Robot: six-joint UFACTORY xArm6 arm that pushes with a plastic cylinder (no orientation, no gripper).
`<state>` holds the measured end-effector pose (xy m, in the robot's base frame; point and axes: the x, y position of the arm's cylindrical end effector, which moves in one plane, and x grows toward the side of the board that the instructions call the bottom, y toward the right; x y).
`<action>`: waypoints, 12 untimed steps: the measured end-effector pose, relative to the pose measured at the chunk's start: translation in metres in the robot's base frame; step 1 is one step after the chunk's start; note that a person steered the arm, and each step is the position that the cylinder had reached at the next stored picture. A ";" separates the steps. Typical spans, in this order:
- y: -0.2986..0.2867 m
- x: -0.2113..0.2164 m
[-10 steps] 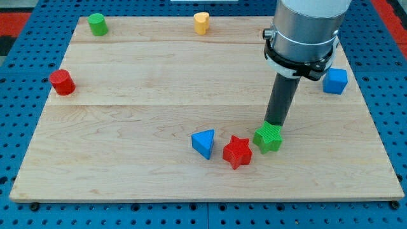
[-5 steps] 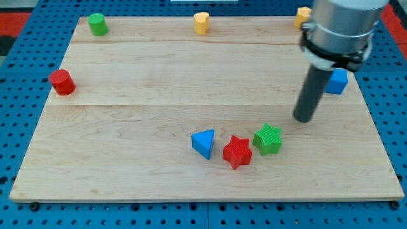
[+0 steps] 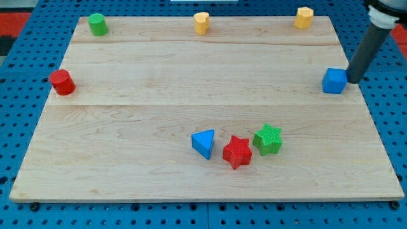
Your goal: Move the blue cube diagonal to the top right of the green star
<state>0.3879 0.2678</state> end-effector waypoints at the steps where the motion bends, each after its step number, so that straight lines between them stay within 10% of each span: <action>1: -0.023 0.000; 10: -0.042 0.064; 12: -0.178 0.066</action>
